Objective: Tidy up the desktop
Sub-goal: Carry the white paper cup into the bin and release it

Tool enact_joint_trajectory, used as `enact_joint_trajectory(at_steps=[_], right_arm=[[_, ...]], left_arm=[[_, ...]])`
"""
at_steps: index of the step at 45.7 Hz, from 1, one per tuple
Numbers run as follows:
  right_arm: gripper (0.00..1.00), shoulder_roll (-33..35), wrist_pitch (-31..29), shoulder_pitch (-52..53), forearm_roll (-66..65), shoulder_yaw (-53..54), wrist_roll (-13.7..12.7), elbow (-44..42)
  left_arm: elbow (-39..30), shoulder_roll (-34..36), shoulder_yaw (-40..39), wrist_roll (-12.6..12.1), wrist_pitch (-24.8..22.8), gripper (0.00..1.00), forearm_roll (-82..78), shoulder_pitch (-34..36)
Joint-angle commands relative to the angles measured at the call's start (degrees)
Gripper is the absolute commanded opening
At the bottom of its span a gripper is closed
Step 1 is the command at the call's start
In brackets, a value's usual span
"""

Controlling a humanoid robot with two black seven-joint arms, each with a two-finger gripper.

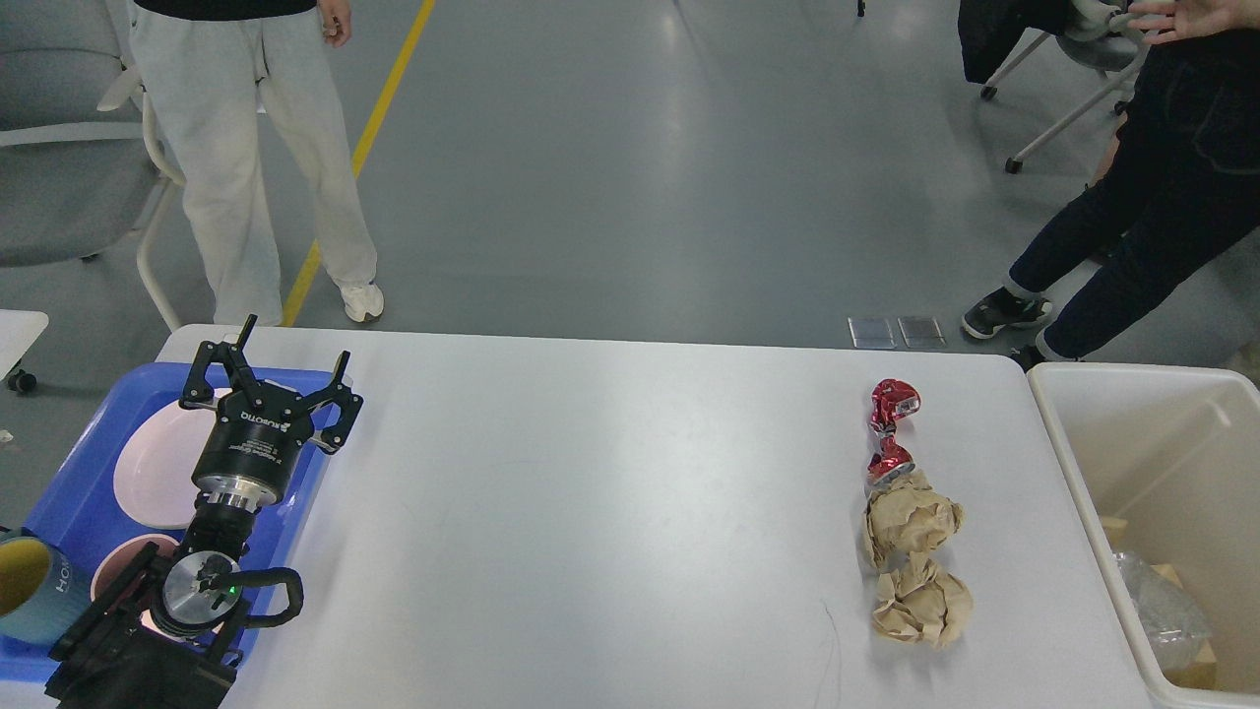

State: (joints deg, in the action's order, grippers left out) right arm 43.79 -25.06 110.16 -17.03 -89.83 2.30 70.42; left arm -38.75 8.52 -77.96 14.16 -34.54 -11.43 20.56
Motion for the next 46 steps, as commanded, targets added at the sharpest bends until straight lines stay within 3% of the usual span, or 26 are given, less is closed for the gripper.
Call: enact_joint_trajectory(at_steps=[1,11,16,27,43,44,46], right_arm=[[0.0,3.06,0.71,-15.39,-0.19,9.74,-0.01,-10.11],[0.0,0.78,5.64,-43.78,-0.1,30.3,-0.19,-28.48],[0.0,-4.4,6.34,-56.62,-0.02,38.92,-0.19,-40.78],[0.0,-19.43,9.41,-77.28,1.21,46.75,-0.19,-67.07],[0.0,-20.93,17.5,-82.56,1.21,48.17,-0.1,-68.75],[0.14,-20.93,18.72,-82.74,1.13,48.17,-0.1,-68.75],[0.65,-21.02,22.4,-82.92,1.21,48.34,-0.1,-68.75]], left_arm=[[-0.01,0.0,0.0,-0.01,0.0,0.97,0.0,0.01],[0.08,0.0,0.0,-0.01,0.0,0.97,0.0,0.01],[-0.01,0.0,0.0,-0.1,0.0,0.97,0.0,0.01],[0.08,0.0,0.0,-0.1,0.0,0.97,0.0,0.09],[-0.01,0.0,0.0,-0.1,0.0,0.97,0.0,0.09],[-0.01,0.0,0.0,-0.1,0.0,0.97,0.0,0.09],[-0.01,0.0,0.0,-0.1,0.0,0.97,0.0,0.09]])
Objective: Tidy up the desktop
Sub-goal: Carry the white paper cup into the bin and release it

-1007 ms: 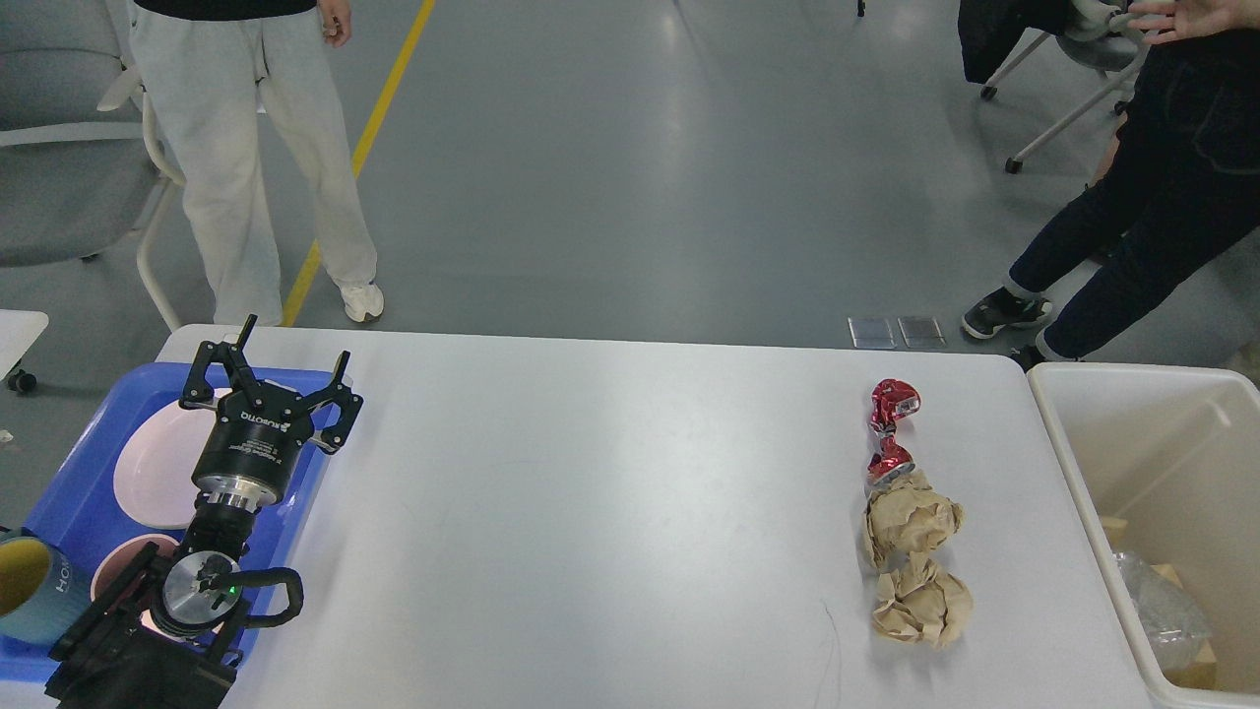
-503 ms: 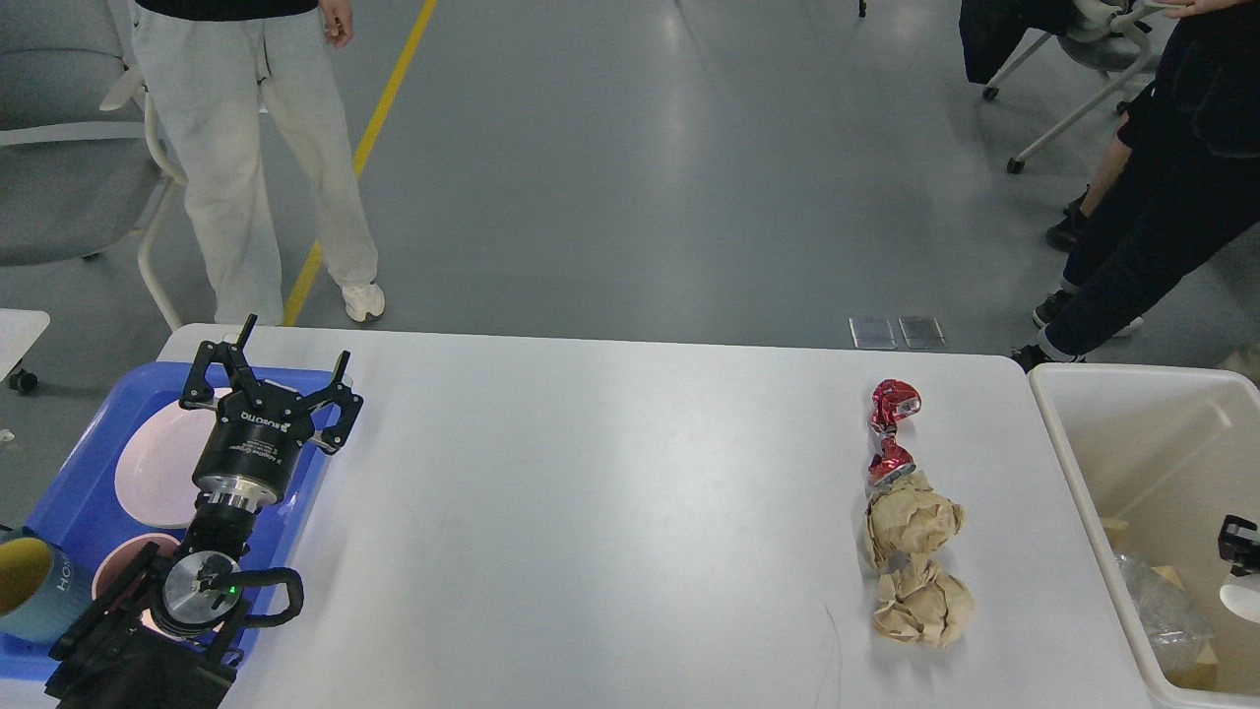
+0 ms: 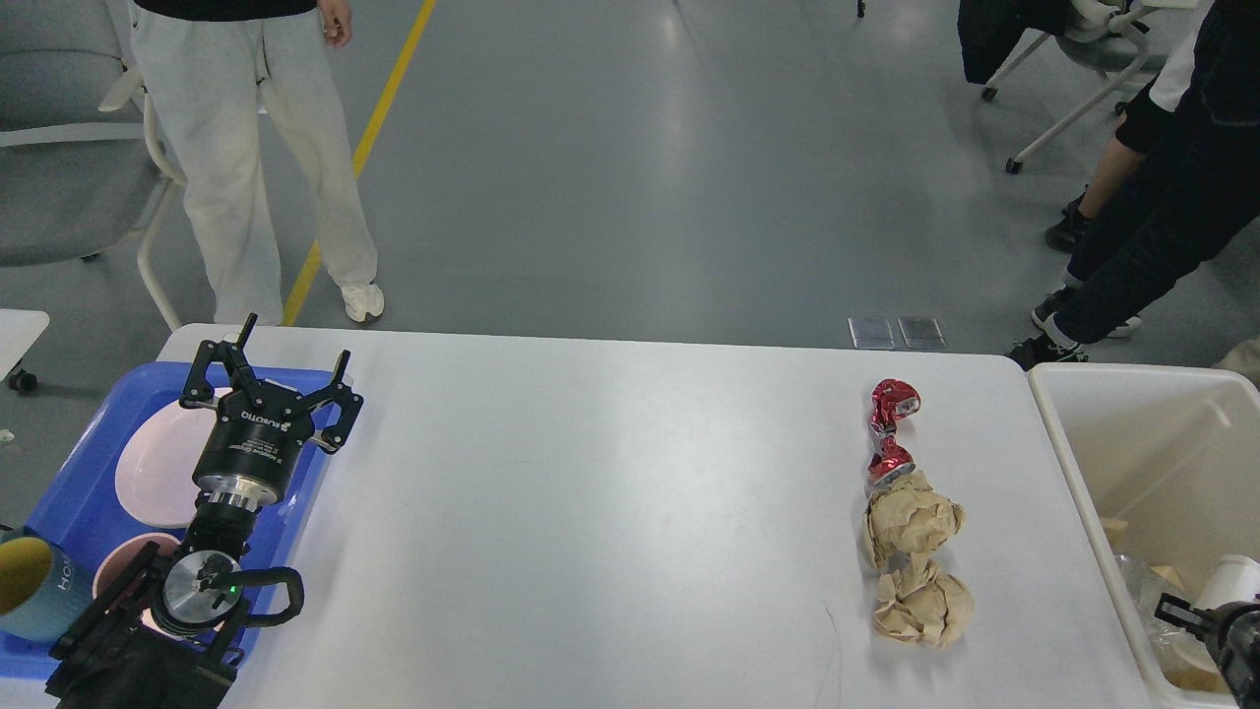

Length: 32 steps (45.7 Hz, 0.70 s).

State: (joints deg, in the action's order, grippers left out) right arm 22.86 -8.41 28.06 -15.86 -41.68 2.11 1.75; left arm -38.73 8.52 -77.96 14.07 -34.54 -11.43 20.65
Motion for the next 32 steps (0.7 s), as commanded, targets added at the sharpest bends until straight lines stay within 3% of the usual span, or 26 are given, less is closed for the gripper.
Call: enact_joint_trajectory(at_steps=[1,2,6,32], right_arm=[[0.93,-0.18,7.86,-0.82,0.04,0.29,0.17,0.01],[1.0,-0.44,9.71,-0.9,0.04,0.46,0.26,0.19],[1.0,-1.5,14.03,-2.65,0.04,0.37,0.26,0.63],[1.0,-1.06,14.48,-3.01,0.04,0.2,0.35,0.8]], left_arm=[[-0.03,0.0,0.0,0.0,0.0,0.97,0.0,0.01],[0.06,0.0,0.0,0.0,0.0,0.97,0.0,0.01],[-0.03,0.0,0.0,0.0,0.0,0.97,0.0,0.01],[-0.03,0.0,0.0,0.0,0.0,0.97,0.0,0.01]])
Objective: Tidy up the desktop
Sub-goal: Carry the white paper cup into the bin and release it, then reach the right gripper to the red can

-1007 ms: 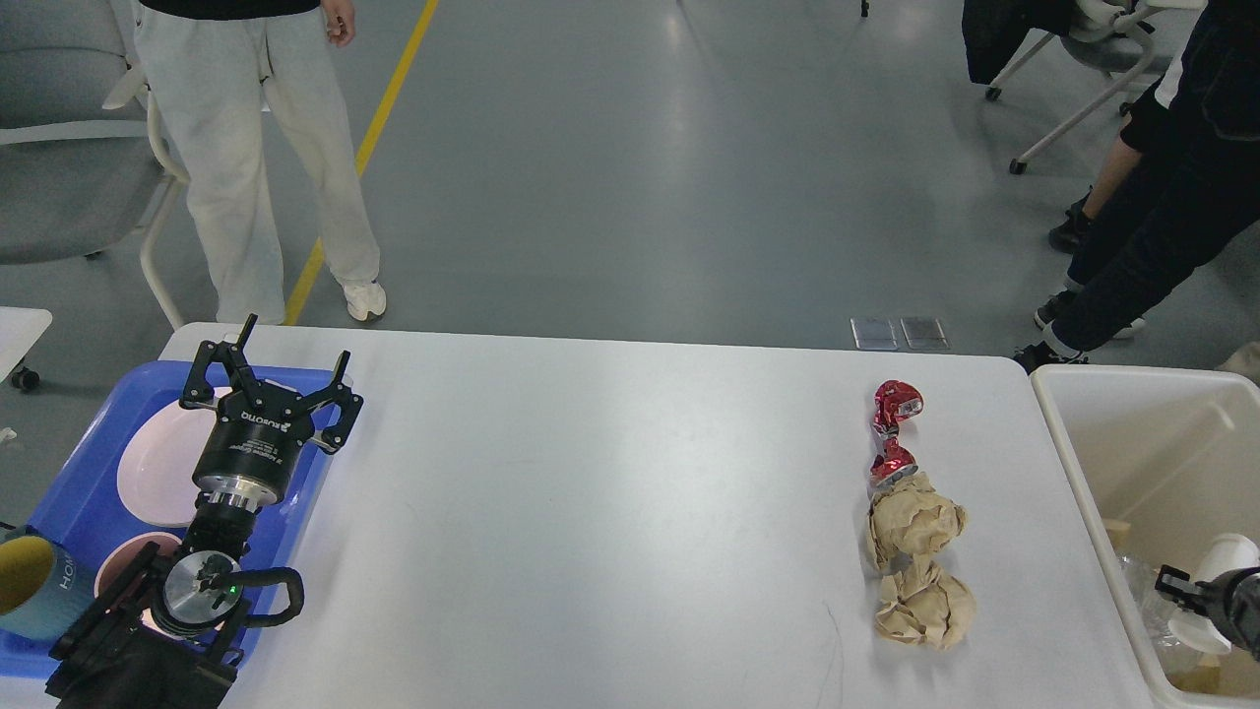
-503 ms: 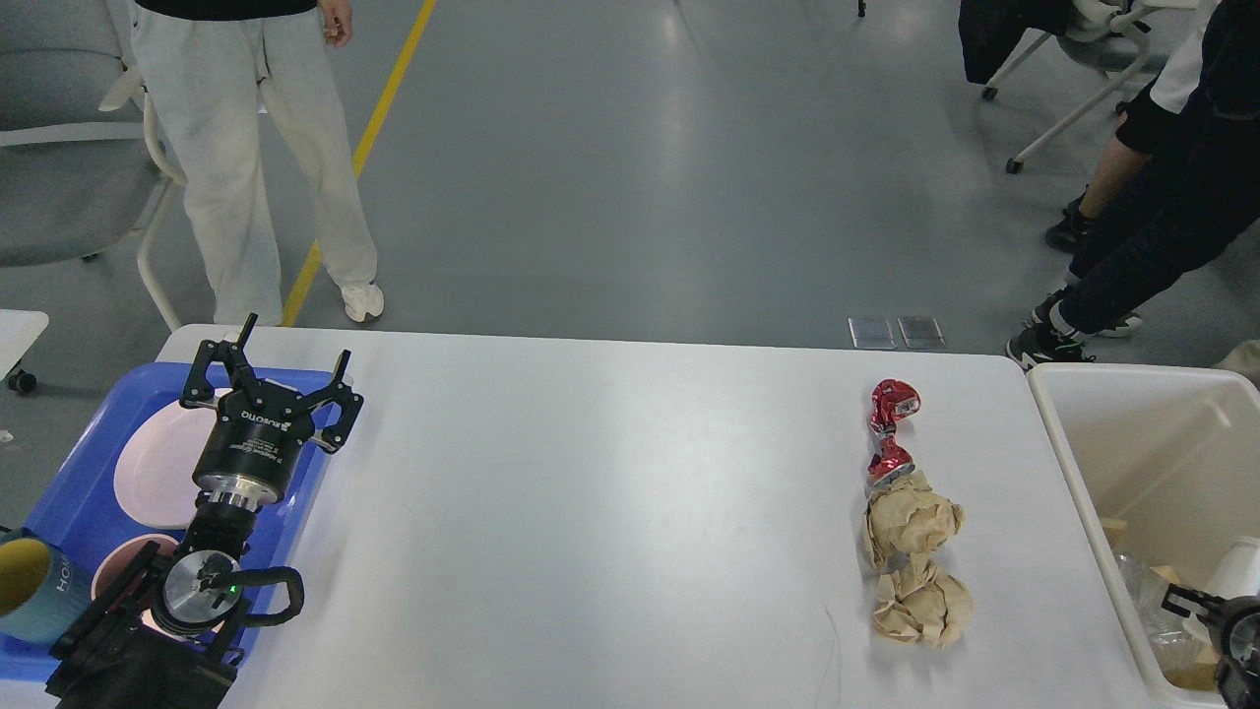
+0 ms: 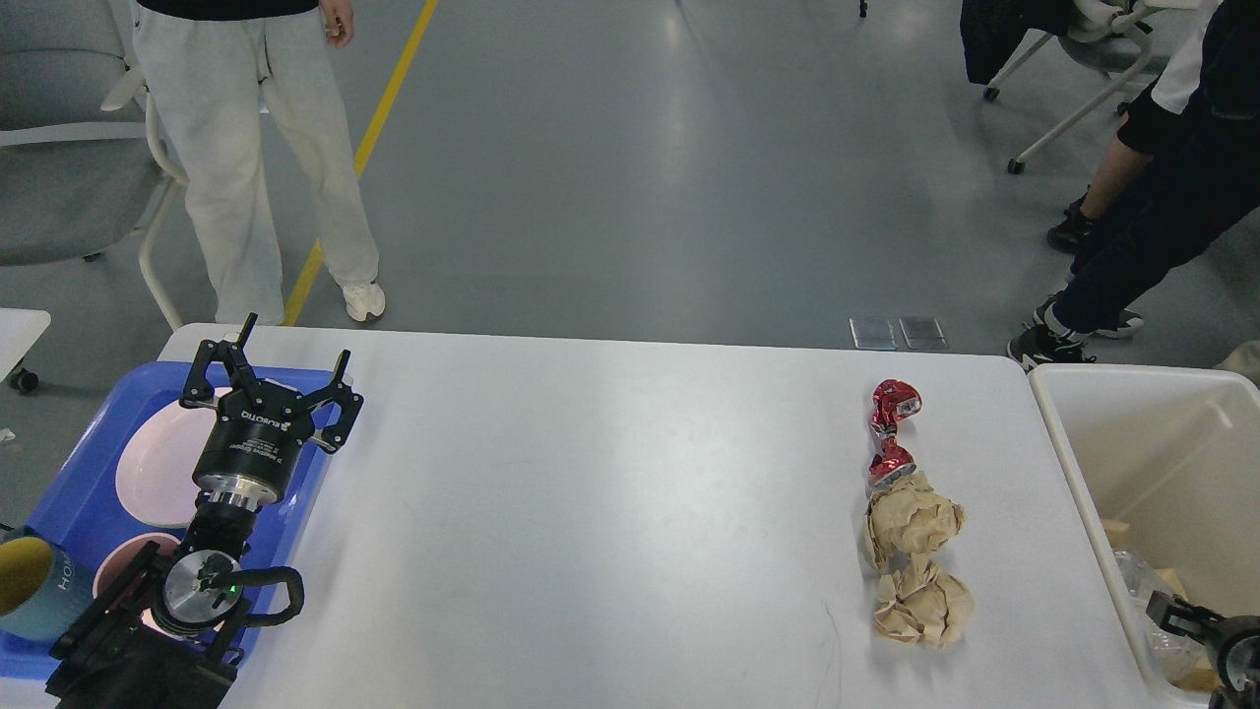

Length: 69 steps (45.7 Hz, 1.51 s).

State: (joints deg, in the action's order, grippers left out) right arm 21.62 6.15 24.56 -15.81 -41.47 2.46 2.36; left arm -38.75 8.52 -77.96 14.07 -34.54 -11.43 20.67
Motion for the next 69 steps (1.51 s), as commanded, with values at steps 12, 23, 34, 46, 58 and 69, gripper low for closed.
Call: enact_joint_trajectory(at_steps=[12,23,34,46,58,69], right_arm=[[1.0,7.03,-10.26,14.88,-4.83,-6.59,-1.14,11.16],[1.0,15.65,-23.72,46.34,-13.18,-19.68,-5.53,42.08],[1.0,12.84,-46.11,78.6,-13.19,-31.47,-8.0,58.63],[1.0,7.13,-61.15,101.81,-13.02,-33.23,-8.08,74.96],[1.0,6.08,-55.73,120.46,-5.72,-34.72,-8.0,93.09],[1.0,4.14,-47.02,120.81,-5.28,-37.54,-7.82,95.46]], left_arm=[[-0.01,0.0,0.0,0.0,0.0,0.97,0.0,-0.01],[-0.01,0.0,0.0,0.0,0.0,0.97,0.0,-0.01],[-0.01,-0.09,0.0,0.0,0.0,0.97,0.0,-0.01],[-0.01,0.0,0.0,0.0,0.0,0.97,0.0,-0.01],[0.07,0.0,-0.09,0.09,0.0,0.97,0.0,-0.01],[-0.01,0.0,0.0,0.0,0.0,0.97,0.0,-0.01]])
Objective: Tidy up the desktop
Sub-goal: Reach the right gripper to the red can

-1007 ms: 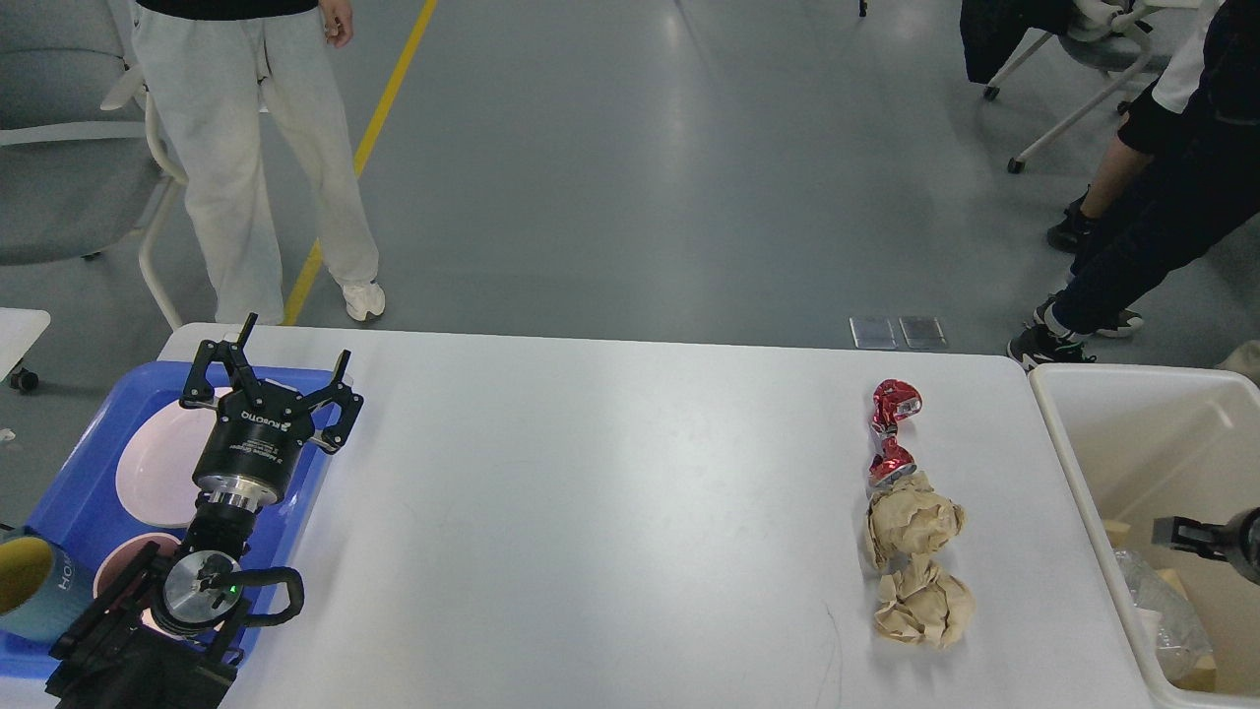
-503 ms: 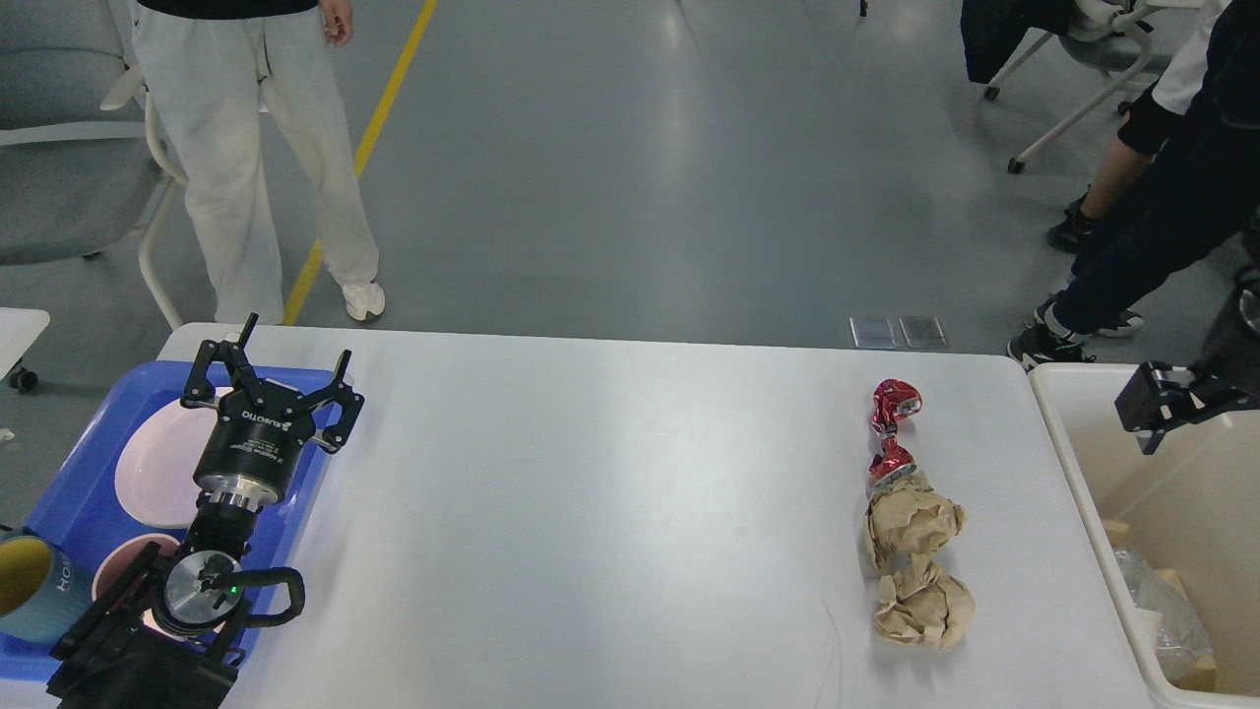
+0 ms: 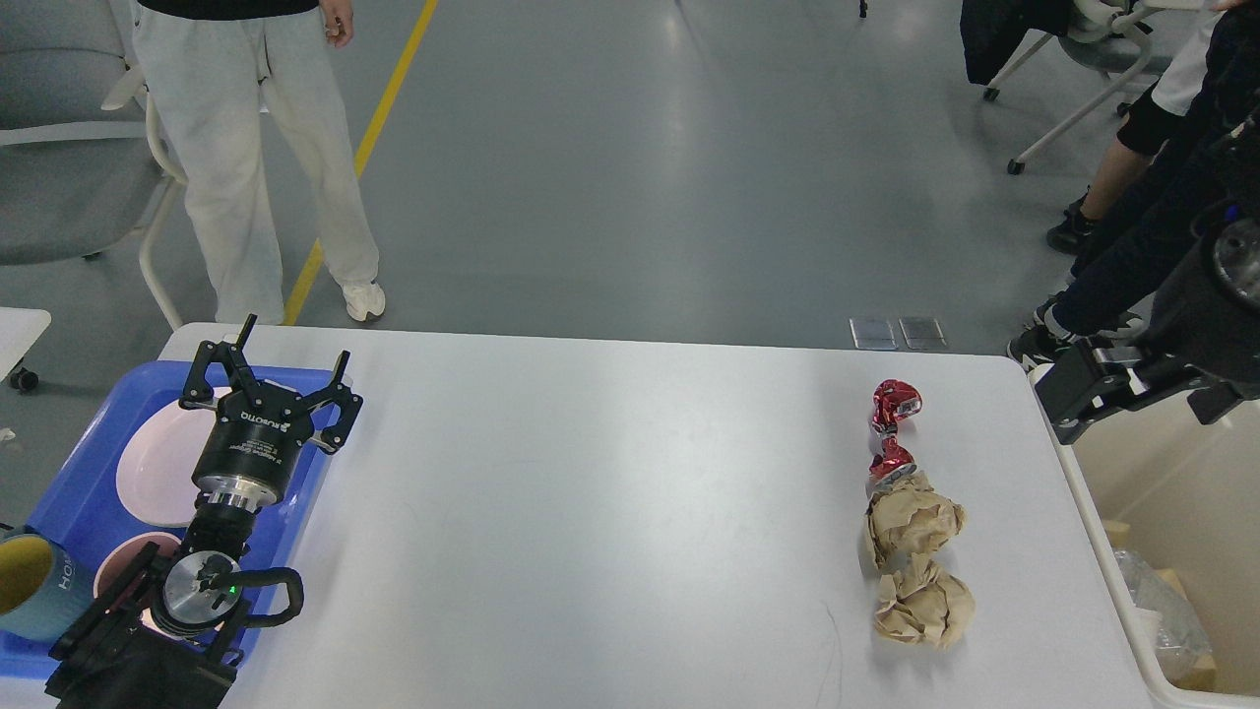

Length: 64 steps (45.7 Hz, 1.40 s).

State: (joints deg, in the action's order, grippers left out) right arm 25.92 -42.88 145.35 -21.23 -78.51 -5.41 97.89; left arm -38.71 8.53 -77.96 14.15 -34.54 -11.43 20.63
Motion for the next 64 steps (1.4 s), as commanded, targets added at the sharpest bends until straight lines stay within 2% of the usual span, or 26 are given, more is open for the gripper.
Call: enact_joint_trajectory(at_steps=[1,4,8,12,15,29,53,57,64], right_arm=[[1.0,-0.17,2.53,0.02,0.22,-0.42,0.05,-0.25],[1.0,-0.17,5.95,-0.15,0.4,-0.07,-0.04,-0.69],[1.0,-0.26,14.64,-1.99,1.1,0.81,0.05,-1.83],[1.0,-0.35,23.61,-8.92,3.73,1.6,0.05,-4.37],[1.0,-0.87,27.13,-15.69,4.44,3.7,0.14,-8.67],[1.0,-6.23,28.64,-42.85,3.21,15.49,0.58,-32.57],[1.0,-24.25,30.04,-82.32,-1.97,18.48,0.75,-79.51],[1.0,-25.57,30.48,-86.63,-1.97,18.48,0.66,-84.35],[1.0,-26.63,34.7,-89.27,-1.97,18.66,0.66,-85.06]], left_arm=[[0.04,0.0,0.0,-0.09,0.0,0.97,0.0,0.02],[-0.05,0.0,-0.09,-0.09,0.0,0.97,0.0,0.02],[-0.05,0.0,0.0,-0.09,0.0,0.97,0.0,0.02],[-0.05,-0.09,-0.08,-0.09,0.0,0.97,0.0,0.02],[-0.05,-0.09,0.0,-0.09,0.0,0.97,0.0,0.02],[-0.05,-0.09,0.0,-0.09,0.0,0.97,0.0,0.02],[-0.05,-0.09,0.0,-0.09,0.0,0.97,0.0,0.02],[-0.05,-0.09,0.0,-0.09,0.0,0.97,0.0,0.02],[-0.05,-0.09,0.0,-0.09,0.0,0.97,0.0,0.02]])
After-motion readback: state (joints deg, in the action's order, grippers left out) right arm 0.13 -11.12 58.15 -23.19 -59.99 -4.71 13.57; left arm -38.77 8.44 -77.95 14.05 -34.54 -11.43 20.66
